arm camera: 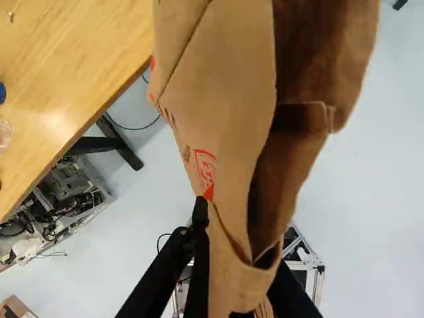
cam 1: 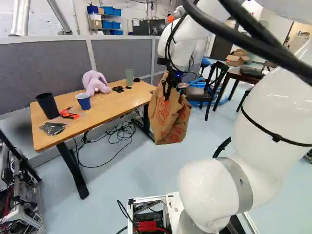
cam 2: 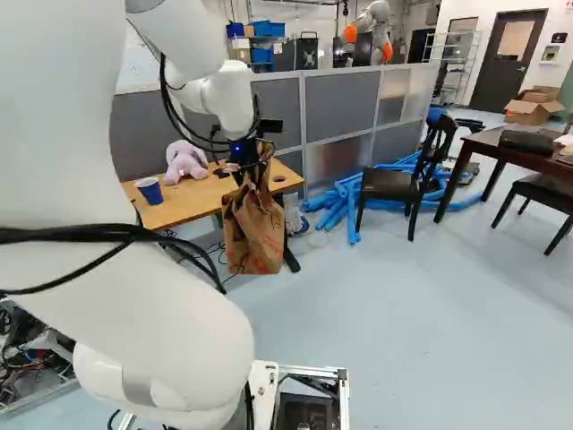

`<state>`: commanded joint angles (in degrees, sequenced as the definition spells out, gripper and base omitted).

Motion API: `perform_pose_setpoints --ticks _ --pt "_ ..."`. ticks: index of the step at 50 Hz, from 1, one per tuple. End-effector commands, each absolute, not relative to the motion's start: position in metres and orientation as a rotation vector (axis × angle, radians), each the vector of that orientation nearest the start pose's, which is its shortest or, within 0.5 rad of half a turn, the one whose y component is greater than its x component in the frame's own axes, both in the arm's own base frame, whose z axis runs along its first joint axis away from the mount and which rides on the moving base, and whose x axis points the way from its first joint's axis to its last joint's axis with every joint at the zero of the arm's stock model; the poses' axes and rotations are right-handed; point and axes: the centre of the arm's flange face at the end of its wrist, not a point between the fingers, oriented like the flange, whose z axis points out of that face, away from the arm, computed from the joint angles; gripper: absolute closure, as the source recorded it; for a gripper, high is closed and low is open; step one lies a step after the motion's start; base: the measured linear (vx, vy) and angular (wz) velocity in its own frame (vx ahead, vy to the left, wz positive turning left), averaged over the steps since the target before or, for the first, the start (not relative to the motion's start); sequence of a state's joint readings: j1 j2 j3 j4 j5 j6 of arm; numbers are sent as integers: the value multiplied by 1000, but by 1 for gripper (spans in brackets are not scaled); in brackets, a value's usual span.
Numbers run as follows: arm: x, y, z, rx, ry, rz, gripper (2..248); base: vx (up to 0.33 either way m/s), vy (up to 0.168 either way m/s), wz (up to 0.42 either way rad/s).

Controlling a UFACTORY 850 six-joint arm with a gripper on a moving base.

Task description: Pick up the bag on the ground and place it on the table

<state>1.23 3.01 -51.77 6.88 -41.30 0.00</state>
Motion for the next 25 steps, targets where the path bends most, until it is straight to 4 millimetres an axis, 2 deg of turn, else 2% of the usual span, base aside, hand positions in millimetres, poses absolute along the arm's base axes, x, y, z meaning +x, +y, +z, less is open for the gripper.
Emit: perform_pose_setpoints --ticks 25 --pt "424 16 578 -3007 85 -475 232 0 0 0"
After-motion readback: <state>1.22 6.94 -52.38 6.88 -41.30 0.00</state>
